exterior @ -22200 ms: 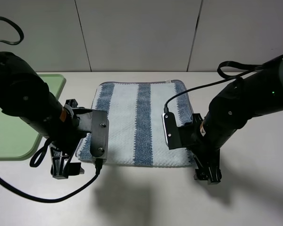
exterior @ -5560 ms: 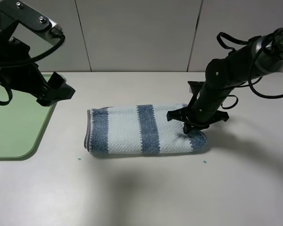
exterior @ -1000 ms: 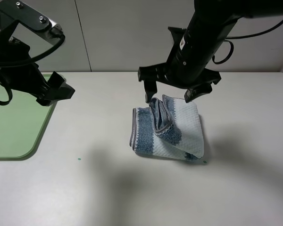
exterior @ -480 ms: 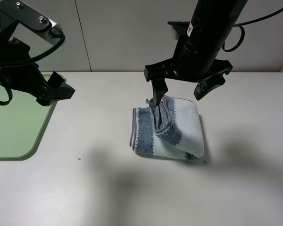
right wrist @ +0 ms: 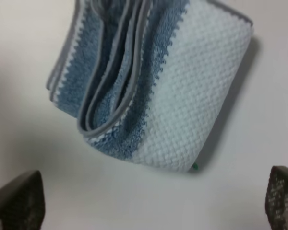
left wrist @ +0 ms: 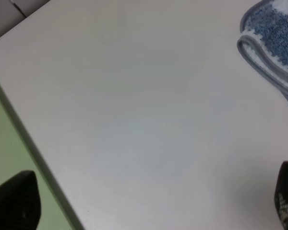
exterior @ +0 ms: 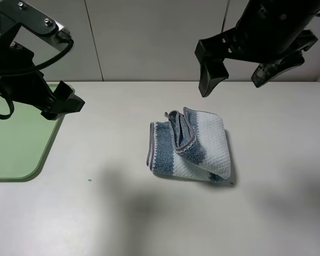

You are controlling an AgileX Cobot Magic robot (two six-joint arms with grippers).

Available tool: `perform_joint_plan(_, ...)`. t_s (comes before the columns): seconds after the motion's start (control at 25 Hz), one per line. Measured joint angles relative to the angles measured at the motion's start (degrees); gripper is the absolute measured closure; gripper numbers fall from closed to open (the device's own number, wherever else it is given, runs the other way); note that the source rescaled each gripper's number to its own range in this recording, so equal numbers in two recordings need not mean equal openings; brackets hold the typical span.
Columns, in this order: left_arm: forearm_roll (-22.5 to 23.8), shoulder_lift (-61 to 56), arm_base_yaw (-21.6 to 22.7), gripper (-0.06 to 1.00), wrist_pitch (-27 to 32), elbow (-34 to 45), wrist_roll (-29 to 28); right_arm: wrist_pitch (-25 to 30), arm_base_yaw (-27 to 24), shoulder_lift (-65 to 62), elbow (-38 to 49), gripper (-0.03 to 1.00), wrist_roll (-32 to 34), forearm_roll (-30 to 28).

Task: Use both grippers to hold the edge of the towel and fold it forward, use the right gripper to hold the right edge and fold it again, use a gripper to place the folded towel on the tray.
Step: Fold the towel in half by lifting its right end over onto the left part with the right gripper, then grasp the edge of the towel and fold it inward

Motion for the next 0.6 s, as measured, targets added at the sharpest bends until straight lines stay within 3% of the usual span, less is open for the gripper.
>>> perform_joint_plan(0.6,0.0,0.0,0.0,-0.03,0.0,0.0,0.0,0.17,0.0,-16.58,10.82,-0.03,-1.11,-1.44)
